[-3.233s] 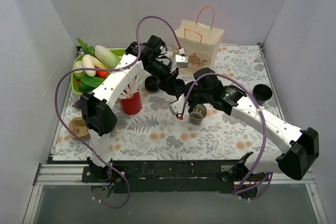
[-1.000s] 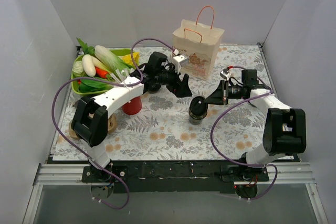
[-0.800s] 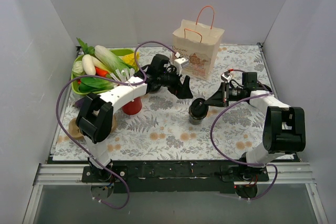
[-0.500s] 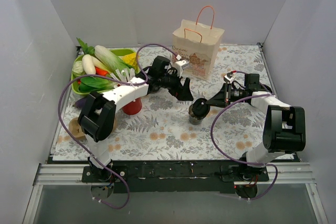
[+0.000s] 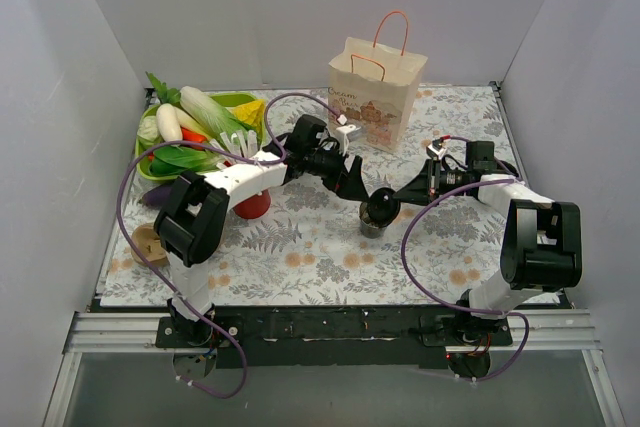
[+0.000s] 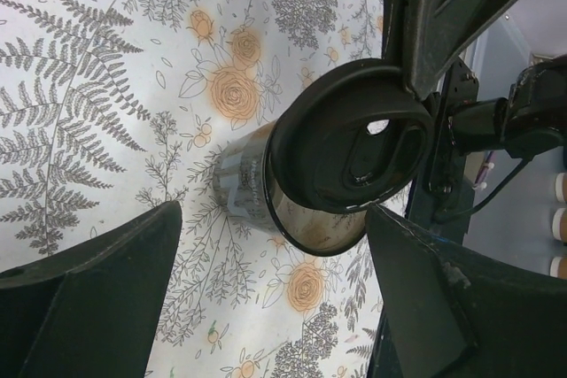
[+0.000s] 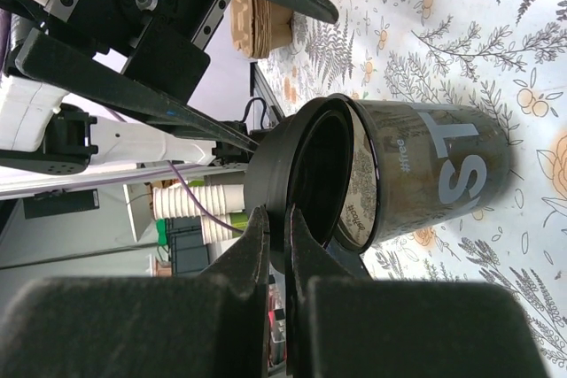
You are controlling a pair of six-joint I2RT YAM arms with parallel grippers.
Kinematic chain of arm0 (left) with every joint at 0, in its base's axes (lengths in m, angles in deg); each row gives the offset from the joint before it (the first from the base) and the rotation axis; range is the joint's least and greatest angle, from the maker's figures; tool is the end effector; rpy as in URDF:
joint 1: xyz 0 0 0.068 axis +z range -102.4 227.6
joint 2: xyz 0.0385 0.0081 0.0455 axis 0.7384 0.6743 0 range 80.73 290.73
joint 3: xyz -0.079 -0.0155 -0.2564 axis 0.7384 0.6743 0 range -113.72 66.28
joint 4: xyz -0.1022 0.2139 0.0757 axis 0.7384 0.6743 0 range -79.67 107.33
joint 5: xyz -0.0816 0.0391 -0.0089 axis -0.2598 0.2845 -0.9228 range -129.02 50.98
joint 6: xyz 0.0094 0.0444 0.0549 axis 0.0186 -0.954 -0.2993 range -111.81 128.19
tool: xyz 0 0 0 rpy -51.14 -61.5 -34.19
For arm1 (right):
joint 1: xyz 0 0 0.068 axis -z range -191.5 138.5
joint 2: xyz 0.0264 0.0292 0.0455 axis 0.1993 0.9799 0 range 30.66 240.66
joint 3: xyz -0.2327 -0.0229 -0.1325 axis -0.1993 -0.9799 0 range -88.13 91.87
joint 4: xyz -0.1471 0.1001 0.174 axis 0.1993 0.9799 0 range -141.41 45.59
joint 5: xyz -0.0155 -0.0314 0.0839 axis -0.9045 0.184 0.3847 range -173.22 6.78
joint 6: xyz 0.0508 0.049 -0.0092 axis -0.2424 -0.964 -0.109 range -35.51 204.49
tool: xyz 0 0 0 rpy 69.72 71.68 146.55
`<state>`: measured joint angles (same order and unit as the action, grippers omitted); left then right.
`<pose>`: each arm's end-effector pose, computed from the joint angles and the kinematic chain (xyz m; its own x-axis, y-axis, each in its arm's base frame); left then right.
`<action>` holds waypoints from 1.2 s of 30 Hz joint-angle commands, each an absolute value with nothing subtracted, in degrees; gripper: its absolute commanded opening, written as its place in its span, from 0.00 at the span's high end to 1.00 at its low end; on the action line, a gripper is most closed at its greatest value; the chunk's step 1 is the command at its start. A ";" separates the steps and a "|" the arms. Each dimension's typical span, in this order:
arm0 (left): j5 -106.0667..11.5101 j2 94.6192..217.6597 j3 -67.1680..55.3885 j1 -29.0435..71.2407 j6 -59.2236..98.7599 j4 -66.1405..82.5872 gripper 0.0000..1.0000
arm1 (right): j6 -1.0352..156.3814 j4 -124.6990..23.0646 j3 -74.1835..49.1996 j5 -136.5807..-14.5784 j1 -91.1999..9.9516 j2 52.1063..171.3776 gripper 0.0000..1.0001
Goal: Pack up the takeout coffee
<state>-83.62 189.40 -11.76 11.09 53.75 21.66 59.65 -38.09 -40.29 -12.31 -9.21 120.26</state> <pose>0.3123 -0.2824 0.2160 -0.9784 0.0918 -0.1854 0.2067 0.4672 -0.8596 0.2862 0.0439 0.1875 -0.9651 0.1760 -0.1940 -0.1345 0.3025 0.9436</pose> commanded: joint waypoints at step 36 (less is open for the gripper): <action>-95.70 194.46 -10.01 10.33 58.02 16.74 0.23 | 67.96 -29.97 -37.77 -18.44 -7.89 123.12 0.68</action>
